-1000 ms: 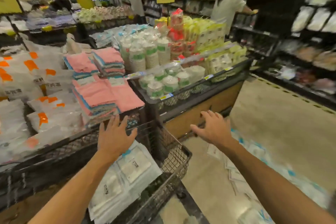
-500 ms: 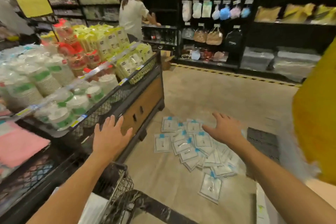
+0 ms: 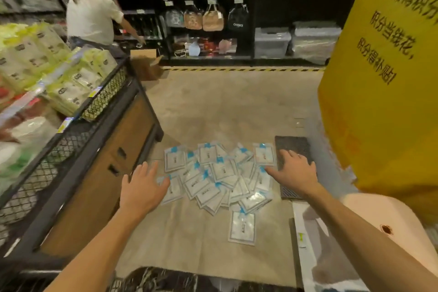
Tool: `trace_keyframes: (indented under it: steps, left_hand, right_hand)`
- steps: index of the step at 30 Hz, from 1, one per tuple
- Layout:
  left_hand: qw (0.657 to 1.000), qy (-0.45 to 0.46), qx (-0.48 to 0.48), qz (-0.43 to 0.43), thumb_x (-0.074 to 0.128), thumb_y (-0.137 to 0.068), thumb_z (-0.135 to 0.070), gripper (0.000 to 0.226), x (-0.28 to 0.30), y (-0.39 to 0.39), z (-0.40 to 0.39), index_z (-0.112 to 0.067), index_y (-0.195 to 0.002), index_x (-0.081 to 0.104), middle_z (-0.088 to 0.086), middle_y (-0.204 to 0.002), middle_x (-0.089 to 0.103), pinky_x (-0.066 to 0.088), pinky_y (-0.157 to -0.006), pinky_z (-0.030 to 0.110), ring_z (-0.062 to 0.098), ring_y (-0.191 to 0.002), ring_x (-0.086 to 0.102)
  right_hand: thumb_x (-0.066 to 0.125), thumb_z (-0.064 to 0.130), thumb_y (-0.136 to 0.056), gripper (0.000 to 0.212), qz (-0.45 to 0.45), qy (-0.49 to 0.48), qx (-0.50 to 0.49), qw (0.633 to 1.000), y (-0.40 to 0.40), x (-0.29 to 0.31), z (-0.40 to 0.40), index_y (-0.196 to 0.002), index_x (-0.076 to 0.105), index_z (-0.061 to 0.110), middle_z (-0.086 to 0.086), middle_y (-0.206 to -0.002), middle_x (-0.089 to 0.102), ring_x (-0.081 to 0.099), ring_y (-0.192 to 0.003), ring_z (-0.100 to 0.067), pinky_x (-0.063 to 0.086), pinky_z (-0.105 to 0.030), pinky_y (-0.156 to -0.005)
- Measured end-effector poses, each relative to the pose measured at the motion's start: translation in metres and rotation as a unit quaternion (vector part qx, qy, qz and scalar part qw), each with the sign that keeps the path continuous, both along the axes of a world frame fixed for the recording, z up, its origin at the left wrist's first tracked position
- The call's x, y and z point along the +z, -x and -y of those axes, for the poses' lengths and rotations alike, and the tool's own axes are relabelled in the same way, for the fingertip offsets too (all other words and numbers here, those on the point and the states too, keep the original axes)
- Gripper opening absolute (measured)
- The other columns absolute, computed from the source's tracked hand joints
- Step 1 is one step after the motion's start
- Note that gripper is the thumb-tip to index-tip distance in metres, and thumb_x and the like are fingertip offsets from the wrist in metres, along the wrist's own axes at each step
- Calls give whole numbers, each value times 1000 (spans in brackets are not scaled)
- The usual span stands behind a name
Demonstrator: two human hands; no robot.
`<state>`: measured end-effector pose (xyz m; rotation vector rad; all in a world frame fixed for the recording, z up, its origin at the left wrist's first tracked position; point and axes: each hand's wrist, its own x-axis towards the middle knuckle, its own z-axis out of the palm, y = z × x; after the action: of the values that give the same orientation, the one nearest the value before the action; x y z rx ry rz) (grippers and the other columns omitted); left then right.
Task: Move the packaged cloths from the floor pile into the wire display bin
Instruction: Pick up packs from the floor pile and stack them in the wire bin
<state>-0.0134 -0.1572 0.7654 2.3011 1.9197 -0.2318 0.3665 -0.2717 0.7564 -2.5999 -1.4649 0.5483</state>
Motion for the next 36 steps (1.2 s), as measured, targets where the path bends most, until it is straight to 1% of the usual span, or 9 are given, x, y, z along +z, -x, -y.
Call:
trace_keyframes:
  steps: [7, 10, 13, 19, 23, 29, 32, 35, 36]
  left_hand:
    - [997, 66, -45, 7, 29, -102, -62, 71, -61, -20, -72, -26, -162, 22, 4, -168, 25, 17, -125, 54, 23, -155, 20]
    - [993, 97, -71, 1, 31, -102, -62, 70, -92, -25, -110, -26, -161, 23, 3, -166, 28, 18, -124, 52, 23, -153, 25]
    - [988, 128, -87, -9, 28, -101, -62, 70, -126, -33, -146, -28, -162, 19, 4, -169, 22, 16, -125, 50, 24, -155, 21]
    - [976, 191, -100, -41, 24, -102, -63, 72, -231, -45, -204, -30, -164, 7, 4, -172, 5, 13, -126, 51, 24, -158, 7]
    - [970, 218, -87, -58, 24, -103, -61, 71, -336, -52, -226, -31, -164, 4, 3, -172, 2, 14, -126, 47, 22, -158, 4]
    - [962, 250, -81, -74, 24, -104, -58, 68, -530, -63, -249, -32, -164, 4, 4, -172, 2, 10, -126, 45, 24, -158, 5]
    - [960, 257, -87, -69, 29, -105, -54, 66, -631, -68, -260, -31, -164, 11, 8, -171, 14, 22, -123, 47, 28, -156, 15]
    - [968, 234, -89, -10, 32, -102, -48, 62, -725, -74, -267, -23, -159, 35, 18, -160, 37, 34, -114, 52, 38, -145, 36]
    - [969, 232, -89, 9, 35, -102, -44, 60, -753, -77, -270, -22, -157, 39, 20, -156, 41, 35, -111, 53, 40, -142, 39]
  right_hand:
    - [54, 77, -86, 90, -11, 60, -68, 996, -10, -49, -18, -157, 33, 24, -3, -160, 42, 41, -145, -32, 31, -62, -118]
    - [55, 76, -87, 93, -11, 91, -102, 991, -5, -65, -34, -159, 31, 22, -4, -160, 42, 41, -145, -32, 34, -57, -115]
    - [55, 73, -89, 89, -11, 113, -120, 986, 0, -85, -50, -157, 32, 20, -5, -157, 45, 43, -142, -31, 38, -50, -112]
    - [54, 75, -88, 91, -41, 177, -146, 972, 2, -177, -91, -158, 29, 21, -2, -158, 43, 44, -141, -31, 41, -52, -112]
    - [53, 77, -87, 94, -57, 213, -154, 963, -1, -278, -118, -159, 25, 24, -1, -161, 41, 45, -141, -30, 42, -51, -113]
    - [61, 72, -87, 96, -97, 236, -174, 951, -12, -480, -147, -161, 23, 24, -7, -160, 41, 43, -142, -36, 45, -52, -108]
    - [66, 68, -86, 95, -115, 235, -193, 946, -15, -589, -152, -159, 26, 21, -10, -157, 44, 44, -140, -37, 46, -54, -107]
    - [70, 67, -83, 98, -132, 228, -233, 936, -14, -693, -147, -157, 28, 20, -12, -155, 45, 47, -137, -39, 46, -56, -106]
    - [71, 67, -83, 99, -142, 226, -247, 932, -13, -723, -144, -157, 27, 19, -13, -155, 45, 48, -136, -40, 46, -56, -106]
